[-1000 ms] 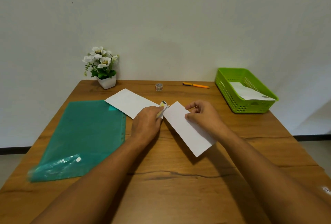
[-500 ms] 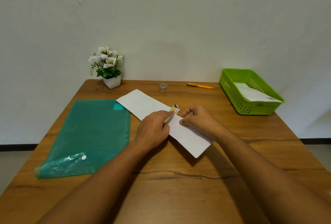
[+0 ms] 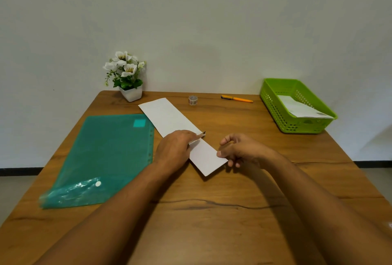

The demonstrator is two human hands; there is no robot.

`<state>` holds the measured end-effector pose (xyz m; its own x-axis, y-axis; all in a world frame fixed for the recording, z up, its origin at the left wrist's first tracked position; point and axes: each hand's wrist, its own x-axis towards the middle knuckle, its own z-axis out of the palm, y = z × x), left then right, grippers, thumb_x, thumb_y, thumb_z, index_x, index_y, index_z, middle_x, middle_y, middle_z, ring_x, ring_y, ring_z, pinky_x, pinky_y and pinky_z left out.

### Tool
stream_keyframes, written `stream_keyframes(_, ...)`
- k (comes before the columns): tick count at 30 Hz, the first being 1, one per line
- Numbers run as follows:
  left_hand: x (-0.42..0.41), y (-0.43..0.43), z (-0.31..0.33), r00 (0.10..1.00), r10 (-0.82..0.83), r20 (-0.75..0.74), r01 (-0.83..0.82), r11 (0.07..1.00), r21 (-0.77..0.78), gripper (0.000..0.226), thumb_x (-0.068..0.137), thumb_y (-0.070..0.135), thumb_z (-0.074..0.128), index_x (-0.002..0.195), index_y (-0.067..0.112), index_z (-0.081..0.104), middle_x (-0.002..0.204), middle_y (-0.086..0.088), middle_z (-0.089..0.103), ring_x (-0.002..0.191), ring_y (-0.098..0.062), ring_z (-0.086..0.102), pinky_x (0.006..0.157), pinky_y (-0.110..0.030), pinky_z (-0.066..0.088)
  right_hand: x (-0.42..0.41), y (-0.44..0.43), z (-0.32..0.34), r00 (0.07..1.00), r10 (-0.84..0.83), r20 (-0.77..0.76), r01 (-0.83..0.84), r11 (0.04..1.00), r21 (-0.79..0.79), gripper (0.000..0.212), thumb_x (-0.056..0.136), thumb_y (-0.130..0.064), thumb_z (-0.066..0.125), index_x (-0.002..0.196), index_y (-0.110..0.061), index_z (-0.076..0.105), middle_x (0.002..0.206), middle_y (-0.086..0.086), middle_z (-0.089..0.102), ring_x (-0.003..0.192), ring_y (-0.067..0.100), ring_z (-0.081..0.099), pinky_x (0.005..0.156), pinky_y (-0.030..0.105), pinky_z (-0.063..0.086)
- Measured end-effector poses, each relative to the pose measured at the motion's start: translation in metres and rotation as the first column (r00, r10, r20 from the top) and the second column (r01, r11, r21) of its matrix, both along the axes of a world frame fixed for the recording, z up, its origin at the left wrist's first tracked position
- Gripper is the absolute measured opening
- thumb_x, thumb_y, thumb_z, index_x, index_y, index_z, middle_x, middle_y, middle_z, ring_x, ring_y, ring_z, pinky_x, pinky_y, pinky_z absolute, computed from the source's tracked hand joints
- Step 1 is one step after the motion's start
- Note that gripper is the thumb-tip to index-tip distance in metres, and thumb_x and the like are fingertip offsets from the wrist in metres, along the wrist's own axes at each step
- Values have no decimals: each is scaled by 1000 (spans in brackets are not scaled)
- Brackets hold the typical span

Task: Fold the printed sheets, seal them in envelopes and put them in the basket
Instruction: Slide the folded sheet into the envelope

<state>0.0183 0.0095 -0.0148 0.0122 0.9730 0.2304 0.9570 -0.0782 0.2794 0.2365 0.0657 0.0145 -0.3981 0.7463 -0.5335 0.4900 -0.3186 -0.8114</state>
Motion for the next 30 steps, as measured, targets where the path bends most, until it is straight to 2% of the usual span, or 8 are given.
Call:
stream_keyframes(5,-3,-1,-8,1000,-14,18,14,1000,-15,34,102,27,61,135,31,65,137,8,65,126,-15,58,100,-31,51,1,-4,-7,997,-66,-28,67,998,19,42,88,0,77,121,-9,53,62,0,69,51,12,61,42,24,45)
stream_keyframes(9,-7,-4,-9,999,-18,40,18,1000,-6,31,104,29,57,133,26,67,135,6,67,123,-15,61,97,-30,53,-6,-3,-12,993,-111,-45,112,993,40,39,88,-2,77,119,-9,55,75,5,70,55,13,63,47,27,47)
stream_keyframes(12,-8,-6,-6,997,-50,67,51,999,-13,32,103,28,57,134,28,66,138,8,65,123,-13,60,98,-29,54,-14,-1,-14,982,-177,-65,180,983,42,36,89,-2,76,117,-12,55,83,9,71,56,14,64,45,26,48)
stream_keyframes(16,1,-11,2,992,-94,87,93,996,15,32,102,26,57,133,27,66,136,9,66,119,-11,60,91,-30,56,-28,1,-13,963,-261,-70,266,960,84,27,92,-3,73,110,-14,56,84,10,71,54,14,62,41,25,46)
stream_keyframes(19,7,-15,7,988,-120,98,117,992,39,36,101,21,58,136,25,65,134,7,67,120,-12,60,90,-33,56,-36,3,-14,942,-307,-133,320,943,93,24,93,1,70,108,-11,56,90,13,73,57,15,66,46,27,52)
stream_keyframes(22,6,-15,9,989,-117,95,113,992,47,39,100,19,58,138,25,63,136,5,66,121,-14,59,93,-33,55,-39,1,-15,915,-335,-225,348,937,20,36,89,8,71,116,-8,53,100,20,76,67,22,74,59,34,63)
stream_keyframes(24,3,-14,9,991,-93,101,89,995,48,40,99,18,59,139,26,63,137,5,65,122,-14,59,93,-31,54,-37,-3,-16,894,-353,-276,349,935,-65,42,87,9,74,119,-10,53,96,19,78,73,25,76,64,36,65)
stream_keyframes(30,8,-12,10,985,-100,139,93,994,60,40,99,18,60,139,25,62,138,4,65,125,-15,58,96,-33,54,-33,-17,-23,893,-316,-320,300,949,-101,36,88,4,76,118,-5,60,93,16,79,70,22,75,64,34,65)
